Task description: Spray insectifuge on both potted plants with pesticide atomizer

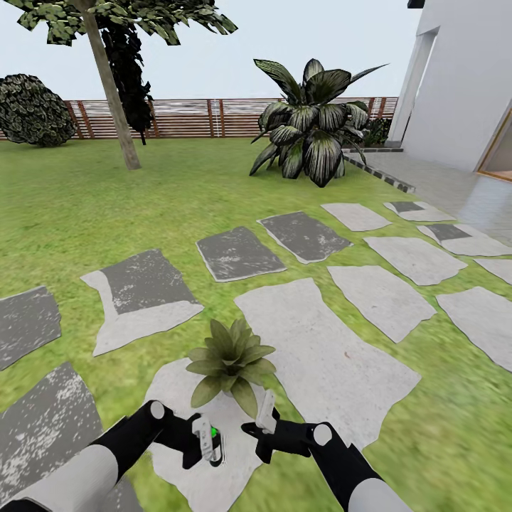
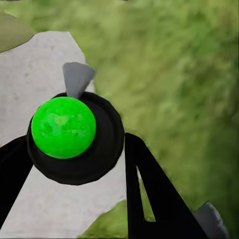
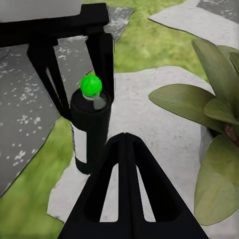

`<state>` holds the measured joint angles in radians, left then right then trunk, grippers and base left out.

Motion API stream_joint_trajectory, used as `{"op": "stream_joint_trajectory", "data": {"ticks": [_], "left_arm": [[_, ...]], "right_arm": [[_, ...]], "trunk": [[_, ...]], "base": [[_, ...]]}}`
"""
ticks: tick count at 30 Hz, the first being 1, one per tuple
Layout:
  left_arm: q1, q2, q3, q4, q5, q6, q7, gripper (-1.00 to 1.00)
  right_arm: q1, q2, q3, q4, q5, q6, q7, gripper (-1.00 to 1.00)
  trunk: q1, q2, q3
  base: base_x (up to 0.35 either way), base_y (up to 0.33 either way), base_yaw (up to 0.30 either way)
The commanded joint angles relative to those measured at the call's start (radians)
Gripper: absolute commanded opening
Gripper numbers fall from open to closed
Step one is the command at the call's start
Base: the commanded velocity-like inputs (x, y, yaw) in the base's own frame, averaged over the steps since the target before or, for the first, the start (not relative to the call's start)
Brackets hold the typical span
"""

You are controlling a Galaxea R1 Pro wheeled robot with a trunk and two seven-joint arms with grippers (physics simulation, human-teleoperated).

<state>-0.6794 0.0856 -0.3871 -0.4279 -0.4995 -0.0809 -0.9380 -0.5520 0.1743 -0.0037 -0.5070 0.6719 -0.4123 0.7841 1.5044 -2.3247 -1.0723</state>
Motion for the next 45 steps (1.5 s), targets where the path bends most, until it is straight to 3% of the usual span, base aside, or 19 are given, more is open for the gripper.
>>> {"op": "stream_joint_trajectory", "data": {"ticks": [1, 7, 10, 11, 15, 18, 21, 22, 24, 25, 28, 31, 34, 36, 37, 39, 41, 45], "left_arm": [[0.0, 0.009, 0.0, -0.002, -0.006, -0.008, -0.001, -1.0], [0.005, 0.053, 0.015, -0.002, 0.0, -0.008, 0.009, -1.0], [0.014, 0.091, 0.094, -0.001, 0.001, -0.015, 0.026, -1.0], [0.015, 0.103, 0.127, -0.001, 0.001, -0.016, 0.037, -1.0], [0.029, 0.117, 0.236, -0.001, 0.0, -0.016, 0.08, -1.0], [0.049, 0.119, 0.287, -0.001, 0.001, -0.013, 0.133, -1.0], [0.053, 0.115, 0.321, 0.0, 0.003, -0.011, 0.203, -1.0], [0.054, 0.114, 0.328, 0.006, 0.004, -0.01, 0.227, -1.0], [0.055, 0.111, 0.333, 0.025, 0.005, -0.01, 0.255, -1.0], [0.055, 0.108, 0.335, 0.037, 0.01, -0.01, 0.278, -1.0], [0.055, 0.09, 0.335, 0.059, 0.023, -0.006, 0.314, -1.0], [0.055, 0.061, 0.334, 0.066, 0.023, -0.002, 0.321, -1.0], [0.055, 0.05, 0.334, 0.066, 0.023, -0.001, 0.323, -1.0], [0.055, 0.049, 0.336, 0.066, 0.022, 0.0, 0.323, -1.0], [0.054, 0.05, 0.338, 0.066, 0.023, 0.001, 0.323, -1.0], [0.054, 0.051, 0.337, 0.066, 0.024, 0.017, 0.323, -1.0], [0.054, 0.052, 0.338, 0.066, 0.024, 0.058, 0.323, -1.0], [0.054, 0.058, 0.346, 0.066, 0.024, 0.074, 0.323, -1.0]], "right_arm": [[0.0, 0.0, -0.001, -0.001, 0.006, -0.003, 0.001, -1.0], [0.0, 0.0, -0.001, 0.0, 0.007, -0.003, 0.0, -1.0], [0.0, 0.0, -0.008, 0.001, 0.01, -0.003, 0.0, -1.0], [0.0, 0.0, -0.009, -0.001, 0.012, -0.003, 0.0, 1.0], [0.0, -0.058, -0.009, 0.003, 0.015, -0.004, -0.001, 1.0], [0.0, -0.113, -0.007, 0.01, 0.014, -0.005, -0.006, 1.0], [0.001, -0.139, -0.012, 0.012, 0.013, -0.005, -0.01, 1.0], [0.003, -0.149, -0.036, 0.017, 0.012, -0.006, -0.025, 1.0], [0.005, -0.157, -0.104, 0.046, 0.011, -0.006, -0.083, 1.0], [0.006, -0.159, -0.162, 0.083, 0.011, -0.006, -0.142, 1.0], [0.007, -0.162, -0.244, 0.156, 0.011, -0.006, -0.288, 1.0], [0.008, -0.165, -0.259, 0.173, 0.011, -0.006, -0.352, 1.0], [0.049, -0.197, -0.272, 0.182, -0.016, -0.009, -0.441, 1.0], [0.095, -0.216, -0.316, 0.194, -0.094, -0.03, -0.482, 1.0], [0.124, -0.23, -0.354, 0.199, -0.16, -0.065, -0.493, 1.0], [0.144, -0.268, -0.381, 0.204, -0.209, -0.099, -0.499, 1.0], [0.162, -0.299, -0.389, 0.226, -0.224, -0.111, -0.502, 1.0], [0.179, -0.31, -0.392, 0.259, -0.23, -0.118, -0.505, 1.0]], "trunk": [[0.0, 0.0, -0.001], [0.0, 0.0, -0.001], [0.0, 0.0, -0.001], [0.0, 0.0, -0.001], [0.0, 0.0, -0.001], [0.0, 0.0, -0.001], [0.0, 0.0, -0.001], [0.0, 0.0, -0.001], [0.0, 0.0, -0.001], [0.0, 0.0, -0.001], [0.0, 0.0, -0.001], [0.0, 0.0, -0.001], [0.0, 0.0, -0.001], [0.0, 0.0, -0.001], [0.0, 0.0, -0.001], [0.0, 0.0, -0.001], [0.0, 0.0, -0.001], [0.0, 0.0, -0.001]], "base": [[0.0, 0.0, 0.0], [0.0, 0.0, 0.0], [0.0, 0.0, 0.0], [0.0, 0.0, 0.0], [0.0, 0.0, 0.0], [0.0, 0.0, 0.0], [0.0, 0.0, 0.0], [0.0, 0.0, 0.0], [0.0, 0.0, 0.0], [0.0, 0.0, 0.0], [0.0, 0.0, 0.0], [0.0, 0.0, 0.0], [0.0, 0.0, 0.0], [0.0, 0.0, 0.0], [0.0, 0.0, 0.0], [0.0, 0.0, 0.0], [0.0, 0.0, 0.0], [0.0, 0.0, 0.0]]}}
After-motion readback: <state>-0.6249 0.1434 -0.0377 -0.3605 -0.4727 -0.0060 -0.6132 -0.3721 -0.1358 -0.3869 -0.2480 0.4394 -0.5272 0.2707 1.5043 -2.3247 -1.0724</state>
